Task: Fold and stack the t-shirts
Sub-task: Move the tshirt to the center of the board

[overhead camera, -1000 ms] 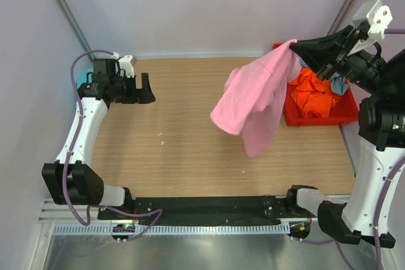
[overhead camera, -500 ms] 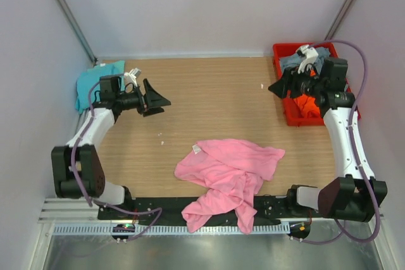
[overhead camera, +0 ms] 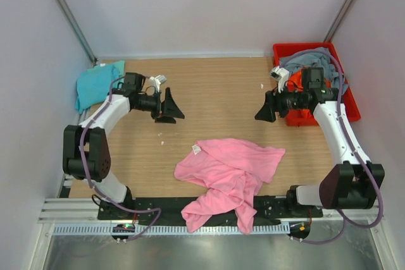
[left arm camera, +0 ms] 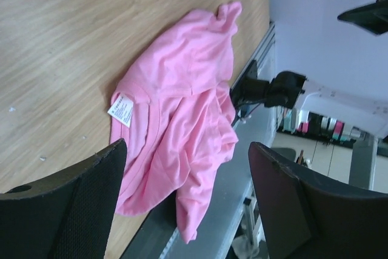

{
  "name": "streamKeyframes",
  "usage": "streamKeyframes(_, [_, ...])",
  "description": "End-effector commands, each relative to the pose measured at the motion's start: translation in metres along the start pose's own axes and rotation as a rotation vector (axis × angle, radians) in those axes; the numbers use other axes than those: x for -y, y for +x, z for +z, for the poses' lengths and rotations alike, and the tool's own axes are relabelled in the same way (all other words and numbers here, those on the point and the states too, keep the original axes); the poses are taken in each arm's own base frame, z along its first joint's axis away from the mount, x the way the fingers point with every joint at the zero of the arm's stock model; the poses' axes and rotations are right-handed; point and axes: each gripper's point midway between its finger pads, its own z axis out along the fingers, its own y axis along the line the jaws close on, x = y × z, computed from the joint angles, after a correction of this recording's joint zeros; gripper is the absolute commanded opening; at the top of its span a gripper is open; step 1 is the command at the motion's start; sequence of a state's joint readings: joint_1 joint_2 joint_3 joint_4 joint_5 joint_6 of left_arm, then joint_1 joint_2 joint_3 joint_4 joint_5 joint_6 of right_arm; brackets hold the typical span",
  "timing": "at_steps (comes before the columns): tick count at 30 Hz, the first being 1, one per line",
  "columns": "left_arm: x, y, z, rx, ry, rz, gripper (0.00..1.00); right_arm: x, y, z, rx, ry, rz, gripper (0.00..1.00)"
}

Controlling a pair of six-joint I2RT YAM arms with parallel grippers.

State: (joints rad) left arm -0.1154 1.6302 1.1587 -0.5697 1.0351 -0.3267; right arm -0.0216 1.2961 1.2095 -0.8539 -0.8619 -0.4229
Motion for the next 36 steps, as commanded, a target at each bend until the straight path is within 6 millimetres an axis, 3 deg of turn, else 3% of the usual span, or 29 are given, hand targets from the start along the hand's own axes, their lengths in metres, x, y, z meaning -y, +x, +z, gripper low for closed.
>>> streamKeyframes(1, [-0.011,0.034,0.015,-0.15,-0.058,0.005,0.82,-0.007,0.008,0.002,-0.023,-0.056,-0.007,0.71])
streamKeyframes(3, [-0.025,0.054,0.028,-0.251,-0.108,0.005,0.81,-0.004,0.007,0.006,-0.021,-0.061,0.004,0.72])
streamKeyframes(7, [-0.032,0.086,0.056,-0.406,-0.134,0.008,0.76,0.005,0.005,0.014,-0.037,-0.073,0.042,0.71])
streamKeyframes(13, [-0.052,0.113,0.081,-0.557,-0.153,-0.087,0.73,0.008,0.004,0.017,-0.035,-0.083,0.065,0.71])
streamKeyframes(16, [-0.061,0.117,0.092,-0.606,-0.134,-0.149,0.69,0.008,0.005,0.016,-0.04,-0.067,0.062,0.71])
streamKeyframes(23, [-0.089,0.112,0.114,-0.658,-0.149,-0.223,0.65,0.008,0.009,0.013,-0.049,-0.043,0.053,0.71])
streamKeyframes(27, [-0.098,0.09,0.128,-0.638,-0.182,-0.178,0.63,0.008,0.009,0.01,-0.052,-0.029,0.043,0.71])
streamKeyframes(32, [-0.086,0.055,0.129,-0.57,-0.217,-0.067,0.62,0.004,0.005,0.005,-0.043,-0.017,0.026,0.72])
streamKeyframes(36, [-0.079,0.048,0.12,-0.521,-0.252,-0.007,0.61,0.0,0.006,-0.001,-0.035,0.002,0.006,0.72])
